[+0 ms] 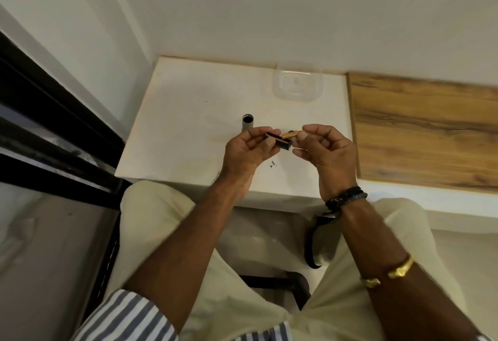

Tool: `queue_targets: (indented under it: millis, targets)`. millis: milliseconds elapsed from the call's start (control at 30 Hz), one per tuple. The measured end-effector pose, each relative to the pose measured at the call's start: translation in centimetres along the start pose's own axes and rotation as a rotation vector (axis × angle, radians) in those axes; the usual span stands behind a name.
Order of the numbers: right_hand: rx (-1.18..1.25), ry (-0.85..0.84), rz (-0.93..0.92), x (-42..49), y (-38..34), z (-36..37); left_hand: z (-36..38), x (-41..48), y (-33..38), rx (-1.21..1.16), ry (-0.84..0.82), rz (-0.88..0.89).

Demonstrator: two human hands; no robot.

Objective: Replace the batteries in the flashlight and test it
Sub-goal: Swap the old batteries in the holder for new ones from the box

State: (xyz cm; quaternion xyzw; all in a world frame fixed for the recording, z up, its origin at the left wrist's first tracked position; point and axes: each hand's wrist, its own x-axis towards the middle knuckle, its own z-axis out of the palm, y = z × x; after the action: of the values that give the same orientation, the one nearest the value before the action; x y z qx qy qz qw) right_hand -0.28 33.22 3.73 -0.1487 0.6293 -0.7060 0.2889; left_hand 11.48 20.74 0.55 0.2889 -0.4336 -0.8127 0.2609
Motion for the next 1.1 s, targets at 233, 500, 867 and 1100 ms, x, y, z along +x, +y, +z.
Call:
queue_targets:
  millis: [233, 500, 867, 1100]
  targets:
    - [-0.274, -0.087, -0.236, 0.1, 0.6, -0.2, -0.1, 0.0, -0.2, -0.096, -0.056, -0.127]
    - [-0.655, -0.217, -0.381, 0.3, -0.3, -0.9, -0.1, 0.0, -0.2, -0.033, -0.092, -0.167]
    - [-0.845, -0.345, -0.442, 0.2, -1.5, -0.9, -0.1, 0.1, -0.4, 0.029, -0.054, -0.146]
    - [-0.842, -0.355, -0.410, 0.4, -0.8, -0.8, 0.4, -0.3, -0.5, 0.001, -0.098, -0.165]
